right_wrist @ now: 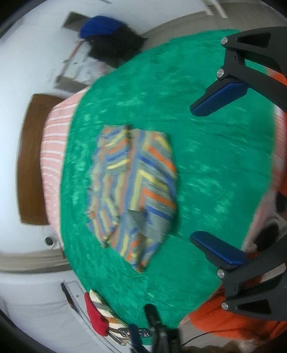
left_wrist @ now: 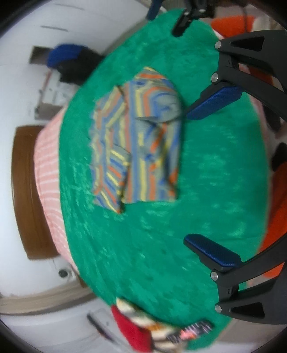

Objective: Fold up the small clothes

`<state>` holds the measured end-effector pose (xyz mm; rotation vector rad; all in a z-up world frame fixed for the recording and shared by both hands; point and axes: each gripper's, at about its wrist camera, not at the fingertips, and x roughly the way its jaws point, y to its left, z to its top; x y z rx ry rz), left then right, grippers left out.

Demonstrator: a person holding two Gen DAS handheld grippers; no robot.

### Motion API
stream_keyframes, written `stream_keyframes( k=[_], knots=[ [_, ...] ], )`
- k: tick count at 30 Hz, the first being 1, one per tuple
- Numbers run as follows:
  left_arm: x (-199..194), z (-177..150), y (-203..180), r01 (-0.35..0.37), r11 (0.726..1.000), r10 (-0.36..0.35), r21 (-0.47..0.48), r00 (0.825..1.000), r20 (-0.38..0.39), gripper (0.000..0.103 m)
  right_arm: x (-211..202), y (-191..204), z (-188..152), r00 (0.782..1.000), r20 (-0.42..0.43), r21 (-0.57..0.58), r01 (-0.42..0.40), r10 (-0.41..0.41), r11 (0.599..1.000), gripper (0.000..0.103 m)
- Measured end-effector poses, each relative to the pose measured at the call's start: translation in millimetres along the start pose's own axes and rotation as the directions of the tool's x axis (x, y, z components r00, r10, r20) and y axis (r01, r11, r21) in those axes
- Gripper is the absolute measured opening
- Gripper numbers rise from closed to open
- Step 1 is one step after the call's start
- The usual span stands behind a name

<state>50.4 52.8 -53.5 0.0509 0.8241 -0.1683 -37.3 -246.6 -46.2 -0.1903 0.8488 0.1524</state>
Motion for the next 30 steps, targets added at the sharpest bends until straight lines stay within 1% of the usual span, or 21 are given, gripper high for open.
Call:
stream_keyframes(
  k=[3, 4, 6, 7, 8, 9, 10, 11, 12, 13, 14, 16, 18, 19, 22, 23, 25, 26, 28, 29, 30],
  knots=[
    [30.3, 26.8, 14.7, 0.137, 0.990, -0.137, 0.020, 0.991, -0.005, 0.103, 25.5, -23.9, 32.6, 0.996, 0.085, -0.092, 0.007, 0.001, 0.996, 0.102],
    [45.6, 36.2, 12.5, 0.174, 0.983, -0.173, 0.056, 0.985, -0.023, 0.103, 40.1, -31.0, 43.6, 0.998, 0.067, -0.099, -0.001, 0.007, 0.995, 0.102],
    [79.4, 48.6, -2.0, 0.208, 0.966, -0.198, 0.151, 0.977, -0.078, 0.103, 84.9, -45.6, 66.4, 0.994, -0.042, -0.076, -0.105, 0.102, 0.992, 0.102],
    [102.4, 52.7, -12.2, 0.181, 0.963, -0.164, 0.200, 0.982, -0.098, 0.102, 107.8, -51.9, 74.6, 0.981, -0.095, -0.036, -0.175, 0.171, 0.984, 0.102],
    [117.3, 52.9, -18.0, 0.168, 0.960, -0.144, 0.223, 0.982, -0.119, 0.102, 137.3, -58.9, 81.0, 0.955, -0.154, 0.041, -0.250, 0.254, 0.967, 0.102],
    [138.6, 52.3, -25.0, 0.166, 0.957, -0.129, 0.237, 0.978, -0.161, 0.101, 155.7, -60.6, 81.8, 0.938, -0.188, 0.088, -0.281, 0.293, 0.956, 0.102],
    [152.3, 49.9, -28.0, 0.169, 0.959, -0.125, 0.227, 0.973, -0.196, 0.100, 183.3, -57.2, 81.0, 0.902, -0.255, 0.134, -0.324, 0.349, 0.936, 0.102],
    [165.7, 45.2, -30.8, 0.188, 0.960, -0.138, 0.206, 0.962, -0.236, 0.089, 197.3, -51.7, 77.0, 0.882, -0.293, 0.151, -0.339, 0.370, 0.929, 0.101],
    [172.2, 40.2, -32.6, 0.220, 0.957, -0.166, 0.191, 0.950, -0.264, 0.057, 208.1, -47.1, 71.3, 0.864, -0.322, 0.168, -0.350, 0.387, 0.922, 0.086],
    [173.9, 32.0, -34.9, 0.262, 0.947, -0.202, 0.186, 0.936, -0.288, 0.036, 215.2, -39.0, 63.4, 0.842, -0.352, 0.181, -0.366, 0.408, 0.913, 0.058],
    [168.4, 22.1, -37.7, 0.311, 0.930, -0.245, 0.194, 0.922, -0.299, 0.006, 212.0, -31.2, 56.6, 0.838, -0.364, 0.162, -0.374, 0.407, 0.913, 0.050],
    [140.4, 0.7, -37.3, 0.360, 0.891, -0.286, 0.277, 0.918, -0.274, 0.007, 187.6, -19.8, 42.3, 0.847, -0.358, 0.062, -0.399, 0.393, 0.915, 0.037],
    [102.8, -27.7, -29.5, 0.395, 0.845, -0.308, 0.361, 0.911, -0.274, 0.006, 156.4, -17.5, 18.6, 0.830, -0.385, -0.014, -0.443, 0.404, 0.897, 0.034],
    [79.6, -48.6, -20.8, 0.401, 0.823, -0.304, 0.402, 0.909, -0.285, 0.006, 131.2, -22.2, -2.3, 0.834, -0.400, -0.066, -0.439, 0.380, 0.896, 0.033],
    [43.6, -96.1, 4.2, 0.360, 0.805, -0.211, 0.472, 0.917, -0.340, 0.010, 90.5, -43.6, -56.3, 0.822, -0.462, -0.106, -0.423, 0.332, 0.900, 0.032],
    [37.9, -110.3, 11.9, 0.339, 0.812, -0.172, 0.476, 0.917, -0.359, 0.015, 82.9, -52.2, -70.7, 0.823, -0.475, -0.105, -0.405, 0.312, 0.908, 0.032],
    [30.6, -129.6, 32.8, 0.297, 0.852, -0.121, 0.432, 0.914, -0.387, 0.030, 72.2, -72.1, -96.5, 0.836, -0.486, -0.087, -0.338, 0.256, 0.937, 0.049],
    [27.5, -132.3, 42.4, 0.274, 0.883, -0.118, 0.382, 0.916, -0.383, 0.036, 65.7, -82.7, -108.0, 0.849, -0.475, -0.062, -0.296, 0.233, 0.953, 0.050],
    [24.8, -126.5, 57.6, 0.250, 0.941, -0.161, 0.228, 0.923, -0.351, 0.052, 56.8, -96.2, -116.6, 0.869, -0.432, 0.017, -0.261, 0.243, 0.965, 0.050],
    [21.7, -121.1, 61.1, 0.245, 0.958, -0.188, 0.148, 0.929, -0.319, 0.063, 52.7, -101.3, -117.1, 0.879, -0.390, 0.083, -0.262, 0.274, 0.961, 0.051],
    [18.9, -115.5, 60.7, 0.242, 0.966, -0.208, 0.091, 0.937, -0.279, 0.064, 51.7, -104.0, -115.3, 0.883, -0.359, 0.132, -0.272, 0.302, 0.953, 0.053]
  ],
)
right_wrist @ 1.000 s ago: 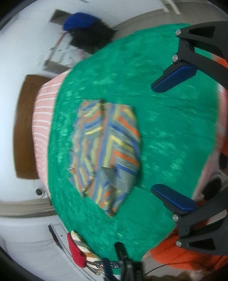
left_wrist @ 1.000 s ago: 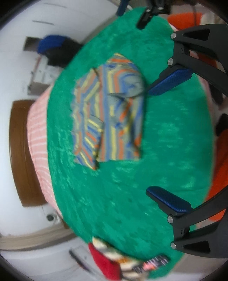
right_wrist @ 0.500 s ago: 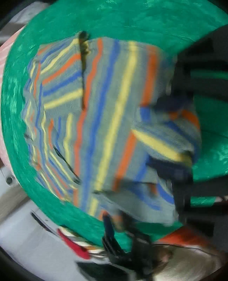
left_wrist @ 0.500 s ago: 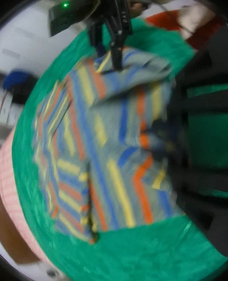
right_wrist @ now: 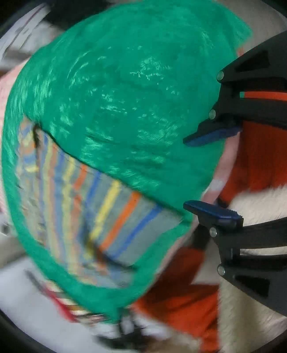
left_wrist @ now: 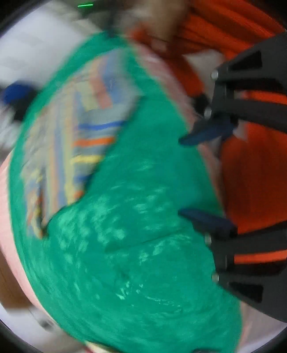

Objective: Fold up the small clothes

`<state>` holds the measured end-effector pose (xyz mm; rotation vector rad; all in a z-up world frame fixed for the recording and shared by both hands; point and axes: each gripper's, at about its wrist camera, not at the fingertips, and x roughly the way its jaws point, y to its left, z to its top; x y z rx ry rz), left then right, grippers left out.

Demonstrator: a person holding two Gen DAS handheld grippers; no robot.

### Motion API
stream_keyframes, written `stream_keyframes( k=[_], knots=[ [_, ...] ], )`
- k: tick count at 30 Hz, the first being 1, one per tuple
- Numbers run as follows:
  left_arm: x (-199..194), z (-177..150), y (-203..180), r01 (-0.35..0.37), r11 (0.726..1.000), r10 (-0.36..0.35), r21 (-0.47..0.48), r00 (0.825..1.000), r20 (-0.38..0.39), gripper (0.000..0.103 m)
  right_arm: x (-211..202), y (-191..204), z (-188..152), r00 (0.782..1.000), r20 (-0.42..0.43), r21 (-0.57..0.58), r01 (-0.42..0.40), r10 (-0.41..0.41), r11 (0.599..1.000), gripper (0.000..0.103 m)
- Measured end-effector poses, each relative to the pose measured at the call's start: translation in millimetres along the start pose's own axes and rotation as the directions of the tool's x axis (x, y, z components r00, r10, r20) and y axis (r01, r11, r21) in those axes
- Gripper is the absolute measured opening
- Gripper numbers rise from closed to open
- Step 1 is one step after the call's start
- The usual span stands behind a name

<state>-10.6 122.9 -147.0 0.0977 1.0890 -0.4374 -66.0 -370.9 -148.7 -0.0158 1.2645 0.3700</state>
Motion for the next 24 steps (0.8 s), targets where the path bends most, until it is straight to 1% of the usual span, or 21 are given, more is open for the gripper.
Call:
stream_keyframes(
  k=[2, 3, 5, 6, 7, 8, 9, 10, 12, 13, 14, 15, 16, 17, 18, 19, 20, 21, 22, 23, 24],
  knots=[
    [-7.1, 20.1, -10.7, 0.037, 0.998, -0.033, -0.053, 0.996, 0.088, 0.067, 0.2, 5.8, 8.0, 0.997, 0.061, 0.071, -0.058, 0.054, 0.996, 0.053],
    [-8.1, 29.5, -17.3, 0.048, 0.997, -0.040, -0.063, 0.992, 0.118, 0.071, -0.8, 10.3, 13.3, 0.995, 0.074, 0.069, -0.065, 0.060, 0.995, 0.053],
    [-5.5, 50.5, -25.7, 0.057, 0.994, -0.039, -0.095, 0.984, 0.177, 0.075, 5.9, 45.4, 36.5, 0.984, 0.134, 0.002, -0.118, 0.116, 0.993, 0.053],
    [-5.5, 57.6, -28.3, 0.067, 0.990, -0.042, -0.123, 0.980, 0.196, 0.075, 8.1, 62.5, 46.9, 0.975, 0.144, -0.035, -0.167, 0.171, 0.985, 0.053],
    [-4.5, 61.8, -26.5, 0.076, 0.986, -0.044, -0.150, 0.977, 0.207, 0.075, 10.4, 91.7, 62.4, 0.953, 0.149, -0.113, -0.247, 0.262, 0.962, 0.053],
    [-4.4, 66.0, -22.0, 0.083, 0.979, -0.041, -0.186, 0.975, 0.217, 0.075, 12.5, 114.6, 74.6, 0.939, 0.164, -0.184, -0.273, 0.303, 0.944, 0.053],
    [-6.2, 65.1, -17.5, 0.084, 0.972, -0.033, -0.220, 0.974, 0.226, 0.075, 15.1, 127.8, 81.6, 0.932, 0.175, -0.230, -0.275, 0.318, 0.933, 0.056],
    [-7.5, 65.9, -12.7, 0.076, 0.965, -0.017, -0.250, 0.973, 0.231, 0.075, 20.9, 147.5, 93.1, 0.926, 0.190, -0.292, -0.264, 0.326, 0.919, 0.065],
    [-19.1, 53.3, -0.2, 0.038, 0.956, 0.035, -0.290, 0.970, 0.241, 0.075, 42.5, 175.2, 118.3, 0.927, 0.221, -0.341, -0.219, 0.304, 0.914, 0.070],
    [-24.3, 46.7, 6.1, 0.008, 0.953, 0.070, -0.304, 0.968, 0.243, 0.075, 57.0, 184.7, 130.9, 0.932, 0.227, -0.338, -0.195, 0.281, 0.921, 0.070],
    [-31.7, 36.3, 12.4, -0.022, 0.948, 0.104, -0.318, 0.964, 0.245, 0.076, 75.0, 189.8, 141.2, 0.945, 0.214, -0.317, -0.172, 0.247, 0.933, 0.070],
    [-36.8, 29.0, 19.3, -0.044, 0.942, 0.132, -0.333, 0.961, 0.245, 0.078, 90.7, 190.6, 147.9, 0.953, 0.180, -0.295, -0.183, 0.243, 0.938, 0.067],
    [-43.2, 19.9, 27.5, -0.066, 0.932, 0.161, -0.356, 0.956, 0.244, 0.079, 104.4, 196.6, 148.4, 0.952, 0.118, -0.266, -0.243, 0.282, 0.933, 0.060],
    [-48.6, 11.2, 36.3, -0.078, 0.921, 0.183, -0.381, 0.952, 0.247, 0.082, 114.4, 203.7, 143.5, 0.926, 0.045, -0.240, -0.354, 0.374, 0.904, 0.060],
    [-51.8, 3.8, 44.5, -0.081, 0.910, 0.195, -0.406, 0.948, 0.250, 0.085, 113.0, 217.5, 130.0, 0.879, -0.018, -0.242, -0.466, 0.477, 0.851, 0.060],
    [-51.6, -1.1, 52.1, -0.077, 0.900, 0.200, -0.428, 0.948, 0.249, 0.086, 111.6, 235.2, 116.4, 0.807, -0.087, -0.262, -0.584, 0.584, 0.768, 0.059],
    [-48.4, -4.8, 59.2, -0.065, 0.891, 0.192, -0.450, 0.951, 0.242, 0.086, 107.7, 251.1, 102.0, 0.724, -0.151, -0.271, -0.685, 0.673, 0.676, 0.059],
    [-44.3, -5.5, 62.8, -0.055, 0.886, 0.180, -0.460, 0.956, 0.232, 0.086, 101.7, 263.8, 88.0, 0.652, -0.203, -0.274, -0.754, 0.730, 0.597, 0.059],
    [-36.2, -4.6, 63.2, -0.041, 0.885, 0.158, -0.463, 0.963, 0.218, 0.086, 93.0, 272.7, 74.4, 0.611, -0.237, -0.288, -0.787, 0.756, 0.546, 0.059],
    [-29.8, -2.4, 59.6, -0.031, 0.892, 0.141, -0.451, 0.967, 0.212, 0.086, 80.9, 275.3, 61.3, 0.607, -0.244, -0.324, -0.786, 0.756, 0.527, 0.059],
    [-23.4, 0.5, 52.5, -0.026, 0.903, 0.126, -0.428, 0.970, 0.206, 0.086, 73.1, 272.0, 54.5, 0.627, -0.233, -0.351, -0.767, 0.743, 0.537, 0.059]
  ],
)
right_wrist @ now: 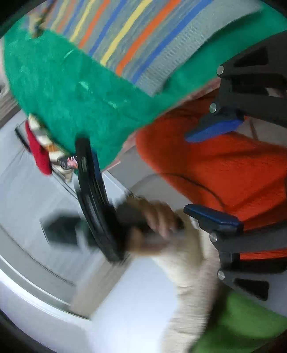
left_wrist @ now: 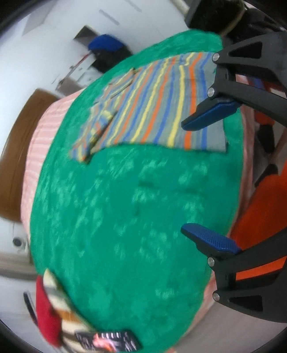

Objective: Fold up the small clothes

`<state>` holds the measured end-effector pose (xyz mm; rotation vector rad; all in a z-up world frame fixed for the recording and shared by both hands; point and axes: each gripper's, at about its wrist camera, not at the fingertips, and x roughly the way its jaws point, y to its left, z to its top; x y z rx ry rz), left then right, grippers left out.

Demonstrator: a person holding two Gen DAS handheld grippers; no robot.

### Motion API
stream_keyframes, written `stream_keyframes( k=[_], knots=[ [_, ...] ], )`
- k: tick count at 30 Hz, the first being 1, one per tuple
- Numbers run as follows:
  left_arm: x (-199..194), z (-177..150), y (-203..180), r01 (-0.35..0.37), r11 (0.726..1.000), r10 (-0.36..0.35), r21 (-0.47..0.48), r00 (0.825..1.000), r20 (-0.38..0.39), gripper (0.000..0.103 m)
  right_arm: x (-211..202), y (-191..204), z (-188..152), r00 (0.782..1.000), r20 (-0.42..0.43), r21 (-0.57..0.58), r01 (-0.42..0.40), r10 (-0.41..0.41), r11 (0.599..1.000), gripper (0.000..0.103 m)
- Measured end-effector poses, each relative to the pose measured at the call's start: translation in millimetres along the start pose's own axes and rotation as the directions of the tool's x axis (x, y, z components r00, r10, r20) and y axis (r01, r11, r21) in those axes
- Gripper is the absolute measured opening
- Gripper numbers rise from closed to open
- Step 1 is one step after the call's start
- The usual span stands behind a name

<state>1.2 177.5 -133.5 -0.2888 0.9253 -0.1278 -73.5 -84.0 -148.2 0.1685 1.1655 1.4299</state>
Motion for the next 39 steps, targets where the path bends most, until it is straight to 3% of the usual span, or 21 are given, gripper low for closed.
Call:
stream_keyframes(
  k=[1, 2, 4, 6, 7, 8, 10, 11, 13, 15, 17, 18, 19, 20, 21, 24, 26, 28, 32, 35, 39],
  knots=[
    [7.9, -2.9, -11.7, 0.003, 0.999, -0.002, 0.042, 1.000, -0.014, 0.086, -11.4, 3.4, -7.5, 0.998, 0.011, -0.010, 0.057, -0.057, 0.998, 0.059],
    [16.9, -7.1, -25.9, -0.007, 0.995, 0.010, 0.100, 0.999, -0.032, 0.086, -35.8, 0.6, -18.2, 0.987, 0.045, 0.010, 0.151, -0.151, 0.988, 0.059],
    [37.7, -14.1, -48.8, -0.049, 0.978, 0.063, 0.203, 0.996, -0.064, 0.086, -80.6, -13.9, -33.1, 0.958, 0.123, 0.093, 0.248, -0.258, 0.964, 0.059],
    [58.6, -20.6, -59.6, -0.070, 0.967, 0.100, 0.245, 0.988, -0.114, 0.075, -147.4, -37.0, -59.4, 0.885, 0.237, 0.271, 0.337, -0.401, 0.902, 0.060],
    [67.3, -23.2, -62.4, -0.061, 0.967, 0.099, 0.247, 0.984, -0.145, 0.071, -187.7, -53.0, -81.8, 0.802, 0.265, 0.408, 0.409, -0.535, 0.816, 0.061],
    [73.6, -25.5, -63.7, -0.048, 0.969, 0.091, 0.242, 0.981, -0.170, 0.063, -214.0, -62.3, -101.8, 0.747, 0.259, 0.494, 0.442, -0.612, 0.749, 0.061],
    [82.0, -28.3, -66.0, -0.035, 0.971, 0.083, 0.235, 0.977, -0.196, 0.052, -241.0, -73.1, -129.3, 0.708, 0.237, 0.588, 0.440, -0.665, 0.678, 0.061],
    [82.7, -30.6, -68.2, -0.038, 0.970, 0.086, 0.240, 0.977, -0.193, 0.047, -248.9, -77.4, -144.8, 0.699, 0.215, 0.625, 0.438, -0.682, 0.646, 0.061],
    [85.0, -30.3, -73.9, -0.030, 0.967, 0.081, 0.252, 0.978, -0.193, 0.034, -244.6, -80.1, -156.8, 0.711, 0.202, 0.640, 0.425, -0.674, 0.640, 0.061],
    [86.4, -31.6, -79.6, -0.014, 0.964, 0.070, 0.267, 0.977, -0.202, 0.014, -223.1, -85.1, -154.8, 0.752, 0.197, 0.633, 0.393, -0.629, 0.668, 0.058],
    [89.6, -30.3, -82.5, -0.013, 0.959, 0.073, 0.283, 0.976, -0.203, 0.006, -197.2, -95.1, -140.1, 0.787, 0.178, 0.608, 0.384, -0.590, 0.695, 0.049],
    [89.1, -29.2, -82.1, -0.015, 0.959, 0.075, 0.283, 0.976, -0.204, 0.005, -187.1, -101.7, -135.5, 0.793, 0.151, 0.590, 0.407, -0.591, 0.697, 0.031],
    [86.5, -27.6, -80.3, -0.017, 0.961, 0.077, 0.277, 0.976, -0.205, 0.004, -177.5, -103.0, -135.4, 0.762, 0.101, 0.568, 0.484, -0.640, 0.666, 0.006],
    [79.8, -26.7, -76.8, -0.019, 0.963, 0.075, 0.269, 0.977, -0.201, 0.004, -178.1, -98.9, -134.2, 0.736, 0.068, 0.558, 0.532, -0.674, 0.637, 0.006],
    [70.7, -24.3, -73.2, -0.017, 0.964, 0.069, 0.264, 0.979, -0.190, 0.003, -182.5, -93.7, -134.3, 0.737, 0.073, 0.566, 0.524, -0.672, 0.636, 0.006],
    [48.9, -20.9, -64.5, 0.005, 0.969, 0.040, 0.248, 0.983, -0.177, 0.003, -210.5, -61.5, -136.0, 0.666, 0.029, 0.543, 0.615, -0.745, 0.571, 0.006],
    [46.2, -21.1, -66.2, 0.030, 0.969, 0.018, 0.247, 0.981, -0.191, 0.003, -230.1, -43.4, -142.5, 0.664, 0.022, 0.547, 0.618, -0.748, 0.565, 0.006],
    [54.5, -26.6, -75.5, 0.005, 0.956, 0.057, 0.294, 0.978, -0.202, 0.003, -237.6, -36.6, -145.5, 0.666, 0.000, 0.541, 0.627, -0.746, 0.560, 0.006],
    [67.9, -39.3, -79.2, -0.041, 0.938, 0.124, 0.345, 0.967, -0.223, 0.003, -215.5, -57.9, -148.8, 0.657, -0.086, 0.524, 0.669, -0.749, 0.527, 0.006],
    [81.9, -40.8, -71.6, -0.064, 0.939, 0.147, 0.338, 0.963, -0.226, 0.003, -207.6, -80.6, -158.1, 0.633, -0.119, 0.547, 0.685, -0.765, 0.482, 0.006],
    [102.5, -41.6, -68.6, -0.083, 0.940, 0.164, 0.330, 0.961, -0.225, 0.003, -197.5, -116.6, -166.7, 0.658, -0.117, 0.621, 0.633, -0.744, 0.463, 0.006]
  ],
)
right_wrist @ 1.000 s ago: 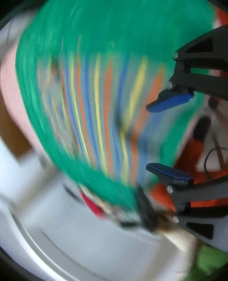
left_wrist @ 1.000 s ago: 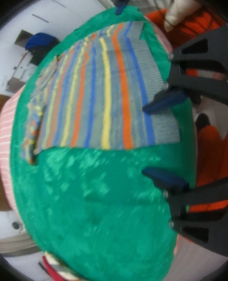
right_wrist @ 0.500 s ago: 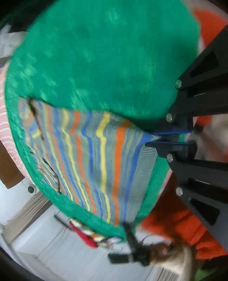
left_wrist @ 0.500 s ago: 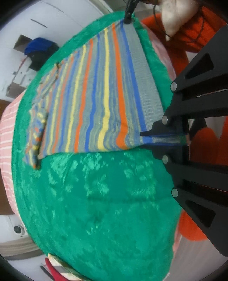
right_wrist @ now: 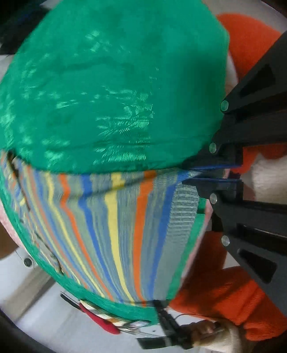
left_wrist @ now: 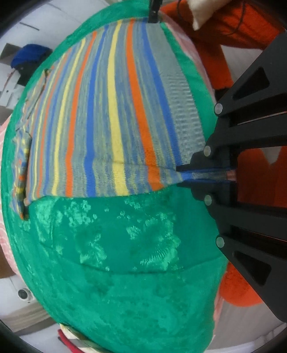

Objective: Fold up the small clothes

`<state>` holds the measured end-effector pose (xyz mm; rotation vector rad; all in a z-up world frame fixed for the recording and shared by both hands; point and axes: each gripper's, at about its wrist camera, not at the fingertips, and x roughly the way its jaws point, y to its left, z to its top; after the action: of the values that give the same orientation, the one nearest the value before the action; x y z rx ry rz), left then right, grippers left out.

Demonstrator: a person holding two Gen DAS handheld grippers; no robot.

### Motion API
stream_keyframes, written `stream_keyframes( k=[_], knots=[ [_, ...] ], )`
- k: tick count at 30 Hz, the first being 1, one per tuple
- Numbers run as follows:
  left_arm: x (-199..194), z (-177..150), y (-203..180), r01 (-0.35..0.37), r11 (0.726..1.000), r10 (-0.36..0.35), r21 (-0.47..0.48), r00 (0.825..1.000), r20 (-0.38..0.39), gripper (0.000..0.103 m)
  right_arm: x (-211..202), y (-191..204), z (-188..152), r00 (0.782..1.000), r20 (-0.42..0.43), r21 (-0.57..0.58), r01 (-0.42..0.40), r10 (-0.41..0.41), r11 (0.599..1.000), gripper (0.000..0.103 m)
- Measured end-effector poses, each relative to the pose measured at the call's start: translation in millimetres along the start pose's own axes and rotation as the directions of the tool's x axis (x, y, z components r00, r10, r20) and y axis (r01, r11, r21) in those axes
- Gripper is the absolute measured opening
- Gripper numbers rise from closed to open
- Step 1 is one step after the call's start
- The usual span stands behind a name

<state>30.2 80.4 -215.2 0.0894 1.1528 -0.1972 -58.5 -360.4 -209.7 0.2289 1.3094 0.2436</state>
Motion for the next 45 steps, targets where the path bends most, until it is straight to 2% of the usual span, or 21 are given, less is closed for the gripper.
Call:
stream_keyframes(
  k=[10, 11, 12, 13, 14, 15, 16, 18, 22, 23, 24, 25, 26, 33, 36, 39, 41, 43, 44, 45],
  knots=[
    [-5.6, -13.0, -3.1, -0.020, 0.999, 0.021, -0.026, 0.999, 0.046, 0.008, 5.9, -7.7, -1.9, 0.999, 0.043, 0.054, -0.024, 0.022, 0.998, 0.006],
    [-8.7, -16.4, -5.2, -0.026, 0.999, 0.027, -0.027, 0.999, 0.046, 0.015, 5.5, -6.4, -3.4, 0.998, 0.050, 0.057, -0.029, 0.026, 0.998, 0.006],
    [-11.8, -17.0, -6.1, -0.035, 0.999, 0.036, -0.034, 0.998, 0.043, 0.030, 4.0, -7.2, -5.6, 0.998, 0.055, 0.060, -0.035, 0.032, 0.998, 0.008],
    [-13.2, -15.8, -7.1, -0.042, 0.998, 0.043, -0.042, 0.998, 0.041, 0.041, 2.8, -7.0, -6.4, 0.997, 0.058, 0.066, -0.058, 0.054, 0.996, 0.015],
    [-17.9, -15.5, -7.0, -0.049, 0.997, 0.051, -0.054, 0.998, 0.043, 0.063, 1.5, -6.8, -7.2, 0.996, 0.056, 0.070, -0.068, 0.064, 0.995, 0.019],
    [-24.2, -15.9, -7.4, -0.056, 0.996, 0.060, -0.065, 0.997, 0.053, 0.073, -1.3, -6.1, -8.9, 0.996, 0.052, 0.074, -0.072, 0.069, 0.995, 0.031],
    [-32.5, -16.9, -7.1, -0.055, 0.996, 0.060, -0.073, 0.996, 0.071, 0.073, -5.1, -5.4, -11.5, 0.996, 0.050, 0.074, -0.070, 0.067, 0.995, 0.045],
    [-48.1, -18.3, -5.8, -0.043, 0.996, 0.051, -0.079, 0.994, 0.100, 0.075, -15.3, -3.3, -18.4, 0.997, 0.062, 0.064, -0.057, 0.053, 0.996, 0.057],
    [-73.1, -18.9, 2.6, -0.065, 0.990, 0.087, -0.125, 0.979, 0.184, 0.091, -43.0, -1.9, -28.3, 0.990, 0.140, 0.041, 0.029, -0.034, 0.999, 0.060],
    [-76.2, -17.9, 5.8, -0.070, 0.988, 0.098, -0.140, 0.974, 0.204, 0.095, -49.8, -2.4, -28.6, 0.984, 0.168, 0.045, 0.055, -0.062, 0.997, 0.063],
    [-76.6, -13.8, 9.4, -0.079, 0.985, 0.111, -0.153, 0.971, 0.212, 0.098, -55.4, -3.2, -28.1, 0.977, 0.195, 0.051, 0.079, -0.087, 0.996, 0.071],
    [-75.9, -11.3, 11.7, -0.094, 0.982, 0.128, -0.164, 0.968, 0.214, 0.098, -57.5, -3.5, -27.4, 0.973, 0.207, 0.054, 0.092, -0.101, 0.994, 0.079],
    [-73.5, -8.0, 14.3, -0.112, 0.979, 0.147, -0.172, 0.967, 0.206, 0.098, -59.0, -4.4, -25.3, 0.967, 0.218, 0.061, 0.119, -0.130, 0.991, 0.081],
    [-58.9, 12.0, 35.2, -0.179, 0.964, 0.217, -0.197, 0.957, 0.191, 0.098, -48.4, -7.7, -19.9, 0.963, 0.185, 0.109, 0.179, -0.197, 0.978, 0.081],
    [-50.5, 27.5, 45.3, -0.212, 0.956, 0.251, -0.201, 0.948, 0.197, 0.098, -49.1, -6.0, -20.8, 0.945, 0.183, 0.134, 0.249, -0.271, 0.959, 0.081],
    [-38.0, 40.5, 56.2, -0.229, 0.952, 0.270, -0.205, 0.942, 0.201, 0.098, -61.7, -6.4, -20.8, 0.932, 0.226, 0.146, 0.256, -0.285, 0.955, 0.081],
    [-23.0, 47.2, 66.8, -0.231, 0.949, 0.270, -0.216, 0.947, 0.176, 0.098, -71.1, -5.1, -20.2, 0.922, 0.262, 0.141, 0.255, -0.284, 0.957, 0.081],
    [-7.8, 47.5, 74.0, -0.225, 0.947, 0.260, -0.227, 0.956, 0.136, 0.099, -86.1, -0.8, -19.9, 0.909, 0.335, 0.100, 0.226, -0.247, 0.969, 0.081],
    [-2.2, 45.8, 77.0, -0.214, 0.948, 0.249, -0.237, 0.960, 0.129, 0.102, -93.2, 1.8, -19.5, 0.898, 0.375, 0.080, 0.218, -0.232, 0.973, 0.081],
    [-0.6, 43.4, 79.1, -0.205, 0.946, 0.246, -0.251, 0.959, 0.141, 0.103, -104.4, 4.8, -20.9, 0.870, 0.436, 0.067, 0.221, -0.228, 0.973, 0.081]
  ],
)
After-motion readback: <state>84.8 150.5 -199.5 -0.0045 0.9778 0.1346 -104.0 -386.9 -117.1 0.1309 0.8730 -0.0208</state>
